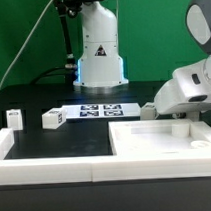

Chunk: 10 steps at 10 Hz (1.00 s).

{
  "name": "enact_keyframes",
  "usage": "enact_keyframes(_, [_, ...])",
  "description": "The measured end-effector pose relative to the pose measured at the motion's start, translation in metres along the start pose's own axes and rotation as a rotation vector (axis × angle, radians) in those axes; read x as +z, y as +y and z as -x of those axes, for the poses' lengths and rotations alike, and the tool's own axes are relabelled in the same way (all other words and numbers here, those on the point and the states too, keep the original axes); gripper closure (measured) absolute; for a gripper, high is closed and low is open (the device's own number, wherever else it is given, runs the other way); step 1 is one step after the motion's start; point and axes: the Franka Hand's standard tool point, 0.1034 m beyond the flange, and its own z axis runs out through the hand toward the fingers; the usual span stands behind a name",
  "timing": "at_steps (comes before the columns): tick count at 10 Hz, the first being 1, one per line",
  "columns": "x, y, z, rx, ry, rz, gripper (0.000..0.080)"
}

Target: Assemble one leg

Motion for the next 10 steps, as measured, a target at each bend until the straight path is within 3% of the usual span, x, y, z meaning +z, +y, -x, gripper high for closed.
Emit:
enact_keyframes(4, [-0.005,0.001,0.005,-0.007,-0.013,-0.002,0.0508])
enact_keyframes(8, [-0.072,0.025,0.047,0.014,0.029,-0.008,0.0508])
enact_keyframes(10, [-0.065,0.022,0.041,0.01,0.077,-0.008,0.0508])
